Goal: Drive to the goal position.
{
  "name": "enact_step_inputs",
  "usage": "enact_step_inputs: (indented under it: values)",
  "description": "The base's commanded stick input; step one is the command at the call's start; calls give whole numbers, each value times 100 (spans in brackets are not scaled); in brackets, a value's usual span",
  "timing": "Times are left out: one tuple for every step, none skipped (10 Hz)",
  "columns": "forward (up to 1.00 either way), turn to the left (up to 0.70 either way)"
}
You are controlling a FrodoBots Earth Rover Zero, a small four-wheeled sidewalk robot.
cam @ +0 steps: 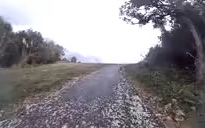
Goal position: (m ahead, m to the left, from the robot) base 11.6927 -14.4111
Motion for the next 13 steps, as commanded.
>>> enact_step_inputs:
  values:
    - [60, 0]
    - [60, 0]
    - [60, 0]
    - [60, 0]
    - [60, 0]
    - [60, 0]
    - [60, 0]
    - [60, 0]
    - [60, 0]
    - [60, 0]
    - [60, -15]
    - [60, -15]
    - [60, -15]
